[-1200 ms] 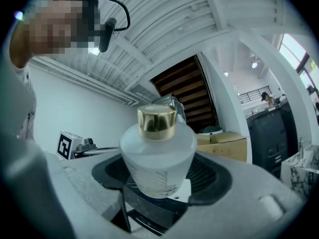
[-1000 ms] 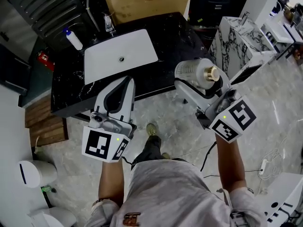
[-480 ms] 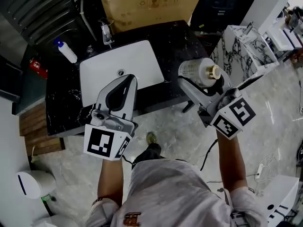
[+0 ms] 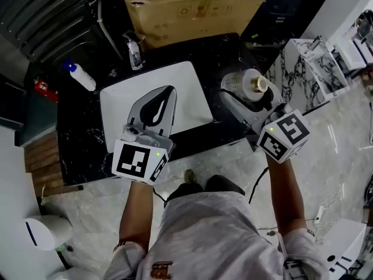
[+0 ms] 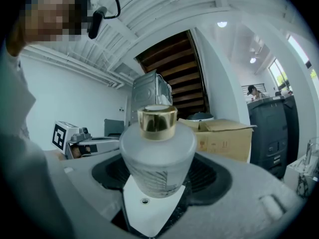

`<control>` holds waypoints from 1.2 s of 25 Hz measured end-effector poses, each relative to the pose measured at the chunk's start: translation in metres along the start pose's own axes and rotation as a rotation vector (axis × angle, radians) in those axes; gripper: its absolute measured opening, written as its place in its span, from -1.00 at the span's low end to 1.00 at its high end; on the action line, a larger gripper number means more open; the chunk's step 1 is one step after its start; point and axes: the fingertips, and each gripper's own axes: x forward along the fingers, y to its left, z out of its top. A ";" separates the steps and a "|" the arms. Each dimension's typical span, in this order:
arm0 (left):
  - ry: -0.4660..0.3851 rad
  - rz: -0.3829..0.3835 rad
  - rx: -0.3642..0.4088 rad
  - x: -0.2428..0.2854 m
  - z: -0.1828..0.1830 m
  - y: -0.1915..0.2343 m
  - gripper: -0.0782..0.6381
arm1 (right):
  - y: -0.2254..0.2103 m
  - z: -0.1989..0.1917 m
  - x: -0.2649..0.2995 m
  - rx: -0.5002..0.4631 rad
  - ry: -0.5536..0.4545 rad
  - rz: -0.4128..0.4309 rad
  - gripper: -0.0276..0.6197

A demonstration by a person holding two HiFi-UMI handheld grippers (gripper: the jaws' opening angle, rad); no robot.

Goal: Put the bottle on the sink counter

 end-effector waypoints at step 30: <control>0.175 0.147 -0.028 0.118 -0.116 0.065 -0.78 | -0.125 -0.144 0.158 0.011 0.332 0.089 0.10</control>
